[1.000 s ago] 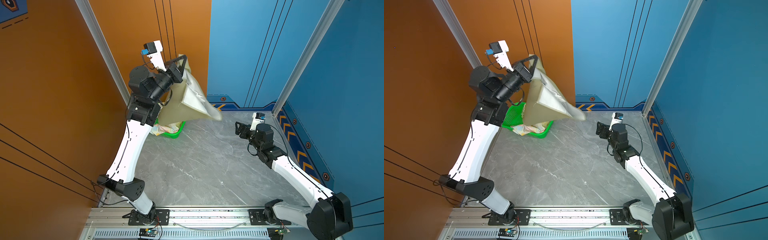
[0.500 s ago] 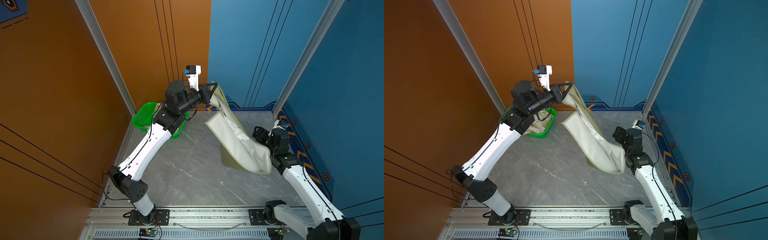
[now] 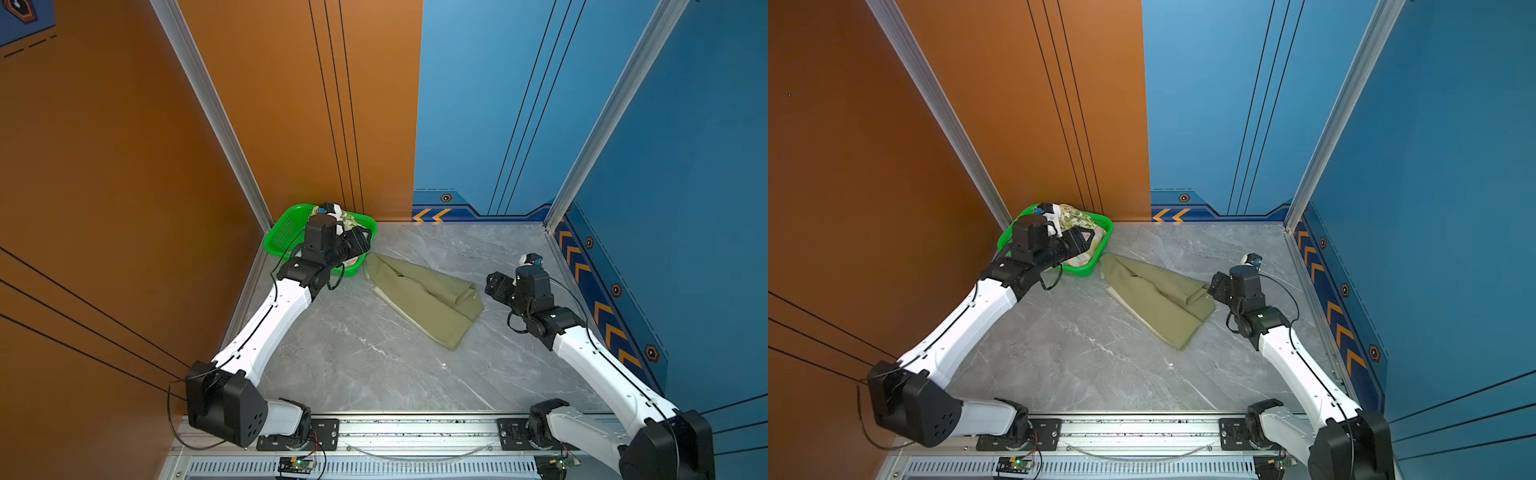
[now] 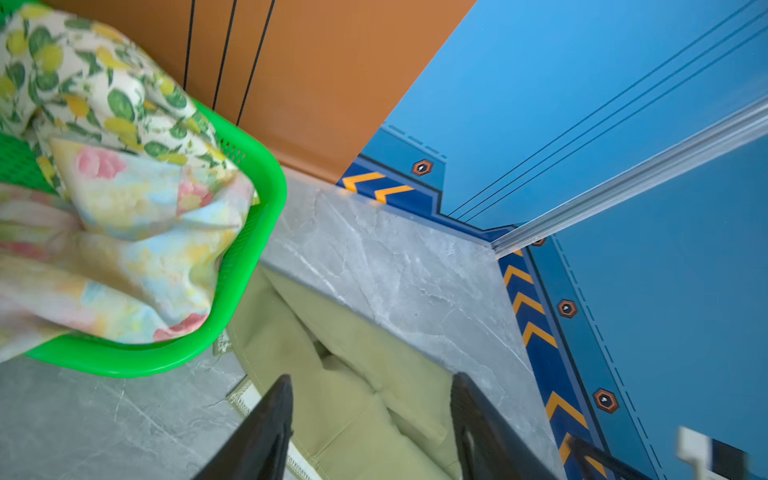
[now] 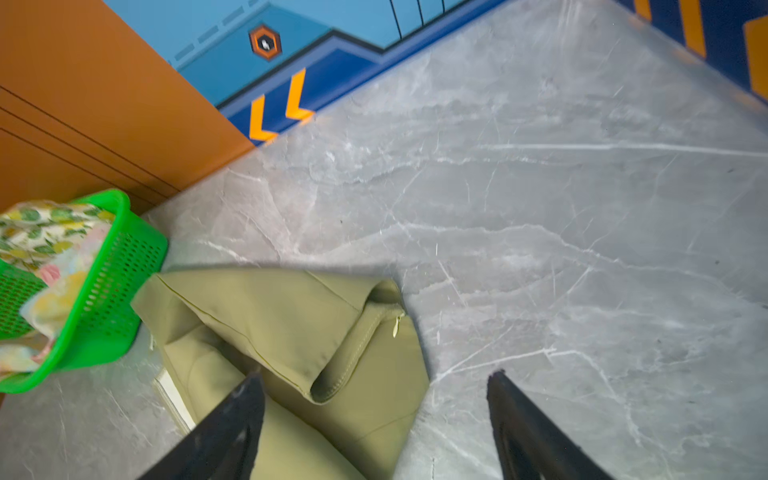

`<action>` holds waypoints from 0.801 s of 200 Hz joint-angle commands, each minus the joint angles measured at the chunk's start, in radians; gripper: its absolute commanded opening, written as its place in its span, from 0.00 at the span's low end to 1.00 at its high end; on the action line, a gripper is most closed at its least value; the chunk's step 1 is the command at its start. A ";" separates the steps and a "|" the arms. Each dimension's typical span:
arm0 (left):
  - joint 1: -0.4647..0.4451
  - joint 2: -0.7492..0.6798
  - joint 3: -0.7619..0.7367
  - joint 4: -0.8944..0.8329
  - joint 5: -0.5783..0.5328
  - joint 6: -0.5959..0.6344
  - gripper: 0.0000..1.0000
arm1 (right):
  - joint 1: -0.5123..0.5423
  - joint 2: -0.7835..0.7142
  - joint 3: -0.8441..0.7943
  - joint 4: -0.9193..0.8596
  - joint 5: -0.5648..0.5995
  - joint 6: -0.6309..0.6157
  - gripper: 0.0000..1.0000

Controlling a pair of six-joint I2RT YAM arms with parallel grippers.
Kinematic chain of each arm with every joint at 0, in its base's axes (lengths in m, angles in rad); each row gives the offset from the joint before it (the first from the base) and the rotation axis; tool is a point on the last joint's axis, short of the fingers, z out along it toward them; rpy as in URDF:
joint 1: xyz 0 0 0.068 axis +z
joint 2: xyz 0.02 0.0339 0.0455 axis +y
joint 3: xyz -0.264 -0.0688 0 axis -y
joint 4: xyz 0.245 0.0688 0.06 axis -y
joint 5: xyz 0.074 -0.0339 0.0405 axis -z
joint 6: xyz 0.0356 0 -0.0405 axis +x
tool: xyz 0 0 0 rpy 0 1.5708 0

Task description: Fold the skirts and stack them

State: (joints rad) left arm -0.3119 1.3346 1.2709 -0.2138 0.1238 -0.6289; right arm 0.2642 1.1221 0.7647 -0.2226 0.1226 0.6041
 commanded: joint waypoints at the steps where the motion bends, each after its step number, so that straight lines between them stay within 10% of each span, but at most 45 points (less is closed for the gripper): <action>1: -0.041 -0.054 -0.038 -0.042 -0.043 0.063 0.64 | 0.004 0.091 -0.017 -0.034 -0.038 0.017 0.84; 77: -0.297 -0.030 -0.111 -0.123 -0.181 0.252 0.67 | -0.011 0.316 0.045 0.016 -0.110 -0.010 0.81; 160: -0.590 0.369 0.115 -0.206 -0.184 0.629 0.68 | -0.202 0.139 -0.071 0.024 -0.168 0.119 0.80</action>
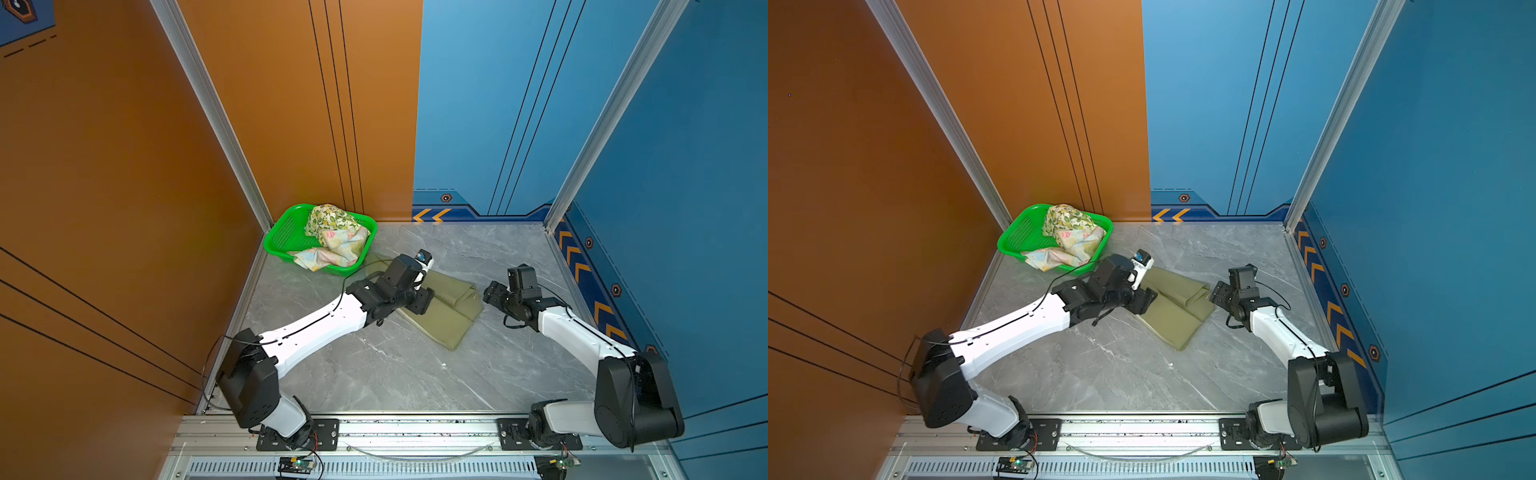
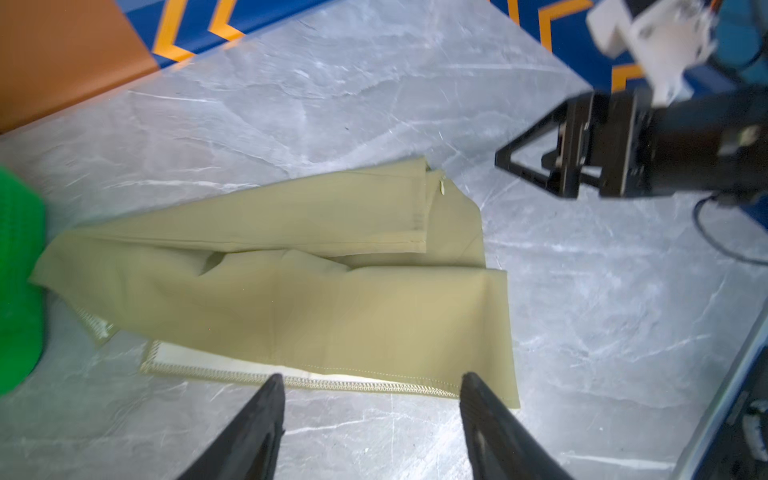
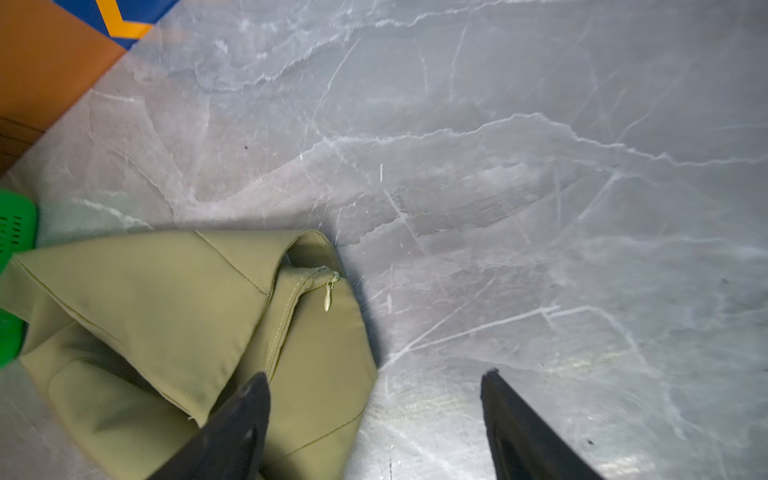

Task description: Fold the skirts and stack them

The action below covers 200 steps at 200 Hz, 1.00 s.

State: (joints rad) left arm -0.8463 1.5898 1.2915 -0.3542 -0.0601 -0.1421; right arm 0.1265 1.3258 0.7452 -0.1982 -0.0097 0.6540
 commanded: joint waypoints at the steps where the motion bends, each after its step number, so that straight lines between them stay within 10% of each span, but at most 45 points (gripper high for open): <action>1: -0.059 0.120 0.100 -0.068 -0.001 0.145 0.68 | -0.068 -0.067 -0.053 -0.001 -0.037 0.072 0.80; 85: -0.126 0.565 0.487 -0.179 -0.082 0.227 0.66 | -0.151 -0.104 -0.107 0.008 -0.121 0.089 0.79; 200: -0.052 0.740 0.653 -0.184 -0.212 0.190 0.57 | -0.137 -0.106 -0.097 0.002 -0.100 0.057 0.79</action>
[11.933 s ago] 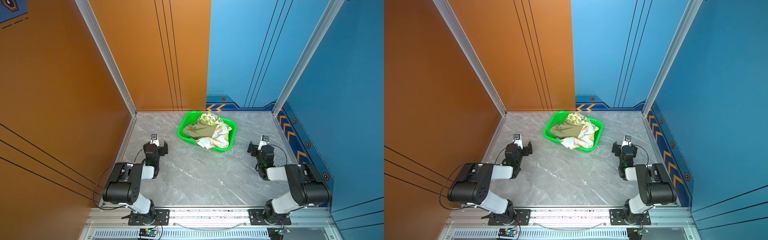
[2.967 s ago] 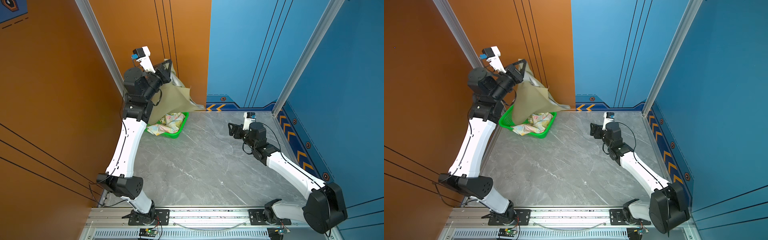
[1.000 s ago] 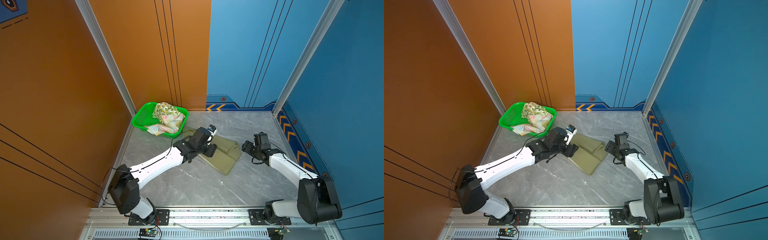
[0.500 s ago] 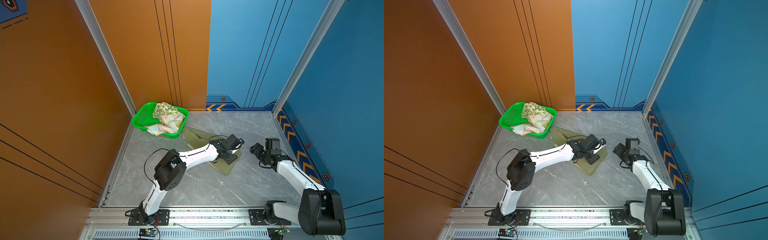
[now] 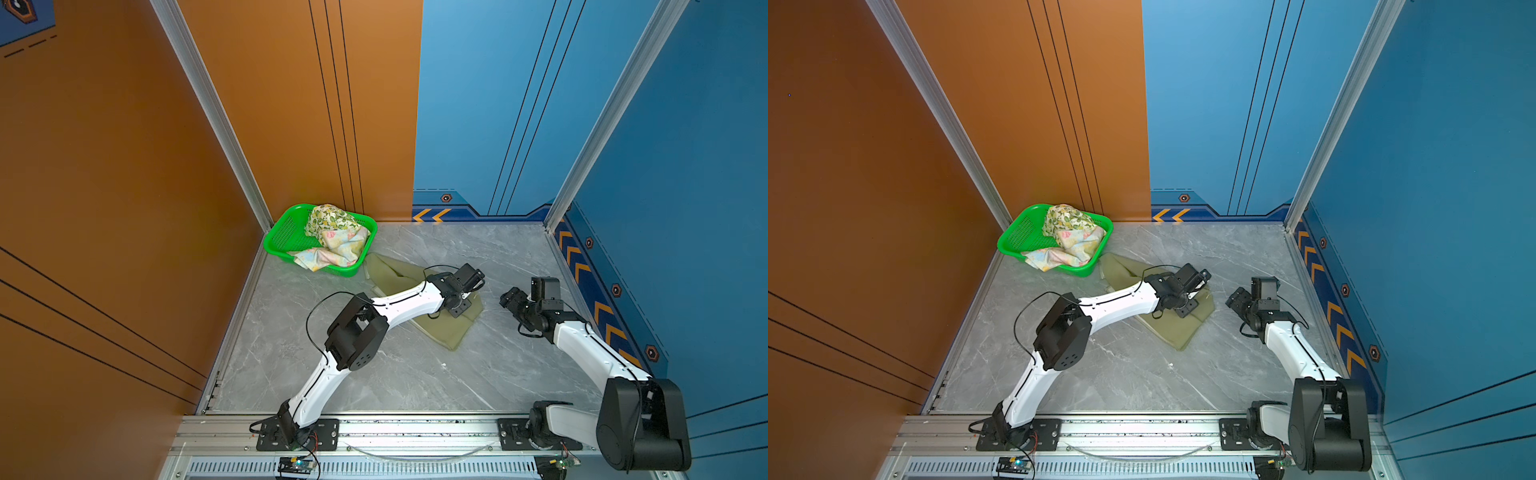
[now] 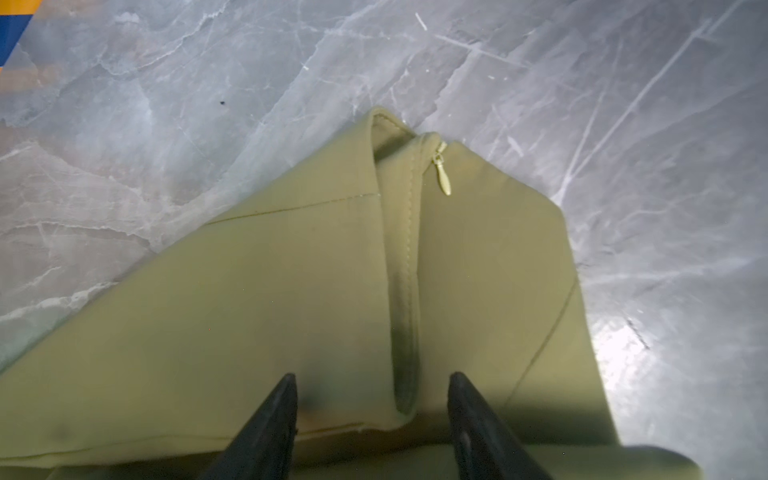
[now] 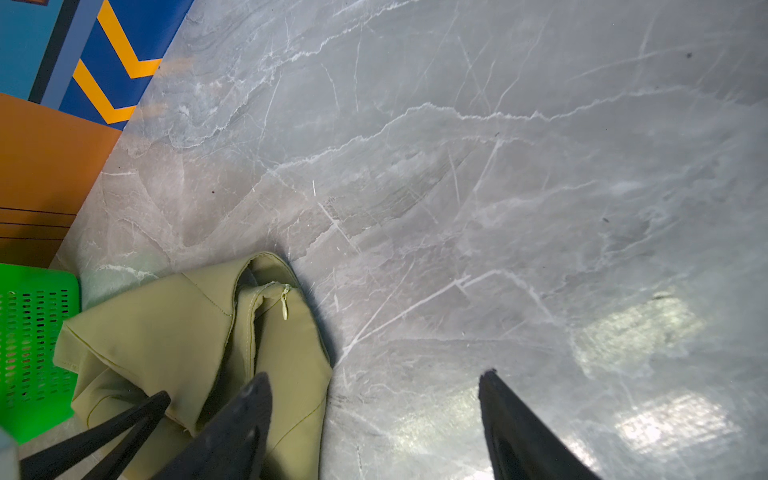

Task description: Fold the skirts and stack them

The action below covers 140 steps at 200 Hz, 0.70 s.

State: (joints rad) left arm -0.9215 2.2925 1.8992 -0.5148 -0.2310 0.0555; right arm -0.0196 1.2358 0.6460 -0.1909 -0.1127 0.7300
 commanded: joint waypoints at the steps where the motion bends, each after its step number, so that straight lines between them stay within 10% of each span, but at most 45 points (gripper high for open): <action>1: 0.024 0.039 0.046 -0.024 -0.041 -0.008 0.57 | 0.009 -0.015 0.002 -0.004 0.003 -0.019 0.79; 12: 0.030 0.052 0.060 -0.023 -0.028 0.003 0.49 | 0.019 -0.016 0.007 -0.010 0.012 -0.025 0.79; 36: 0.047 0.072 0.105 -0.023 0.001 0.045 0.00 | 0.052 -0.011 0.022 -0.019 0.035 -0.041 0.79; 140: 0.128 -0.111 0.151 -0.028 0.039 -0.018 0.00 | 0.144 0.086 0.025 0.085 -0.025 -0.041 0.78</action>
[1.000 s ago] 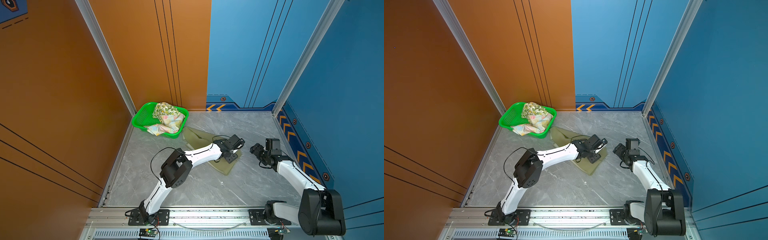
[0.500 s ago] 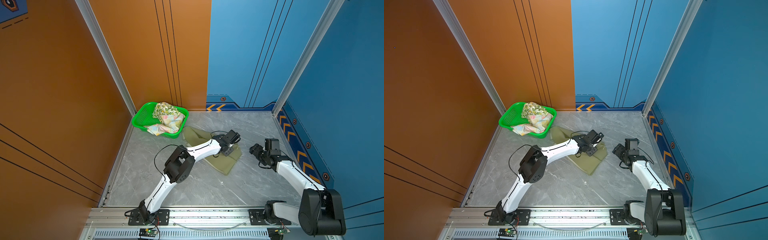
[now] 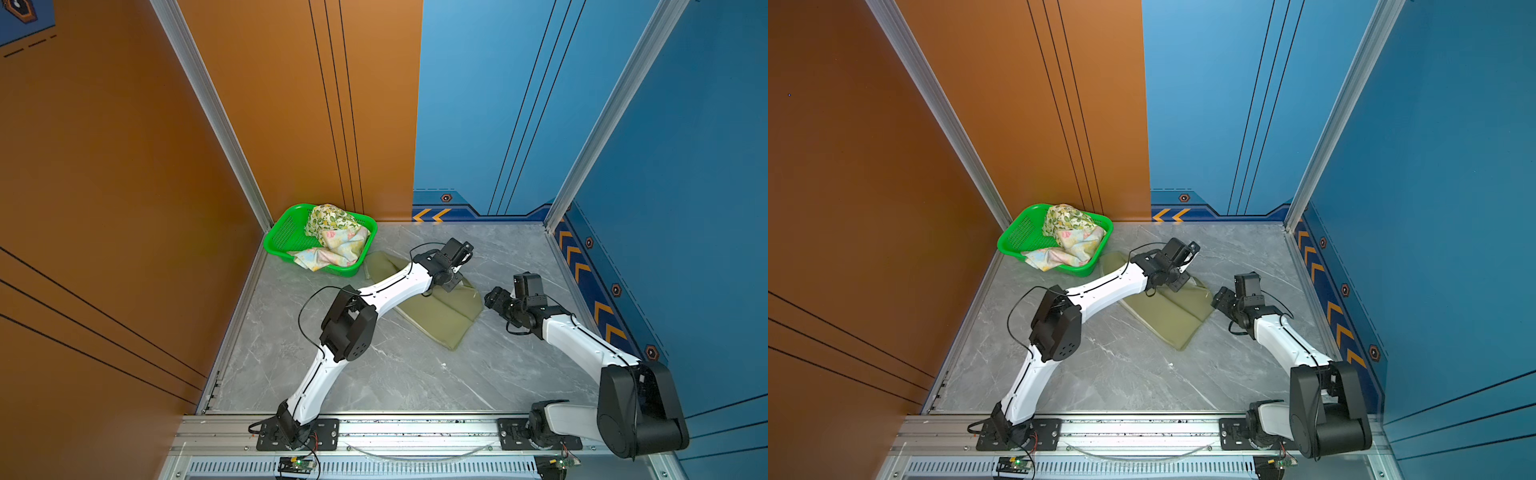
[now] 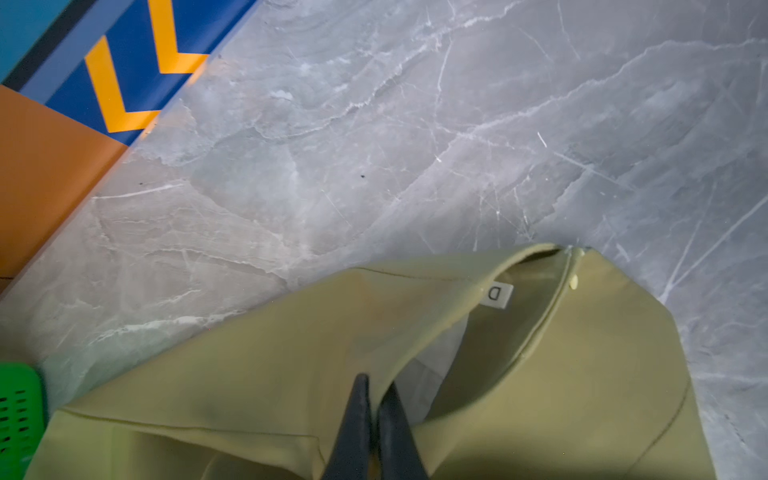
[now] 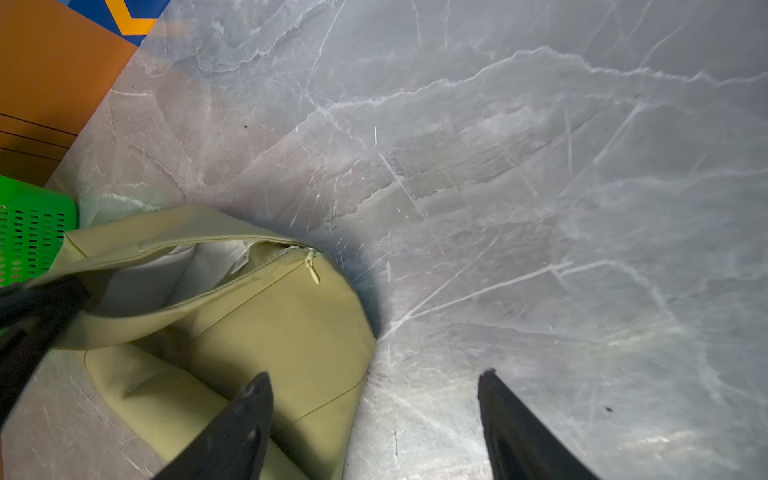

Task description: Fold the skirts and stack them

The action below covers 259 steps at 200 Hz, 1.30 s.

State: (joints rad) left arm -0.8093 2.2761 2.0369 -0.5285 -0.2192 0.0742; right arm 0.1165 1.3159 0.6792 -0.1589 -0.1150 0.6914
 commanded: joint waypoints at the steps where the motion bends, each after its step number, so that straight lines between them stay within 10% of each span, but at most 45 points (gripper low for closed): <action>1: 0.017 -0.098 0.014 -0.014 0.027 -0.037 0.00 | 0.008 0.005 -0.008 0.056 -0.023 -0.003 0.78; 158: 0.040 -0.337 0.377 -0.110 0.035 -0.128 0.00 | -0.048 -0.230 0.292 -0.128 0.016 -0.055 0.79; 259: 0.027 -1.024 -1.173 0.457 -0.076 -0.463 0.00 | 0.248 -0.418 -0.039 -0.274 0.105 -0.051 0.79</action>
State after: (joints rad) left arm -0.7364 1.3140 1.0492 -0.2539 -0.2390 -0.2630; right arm 0.2874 0.9081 0.7311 -0.3412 -0.0734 0.6289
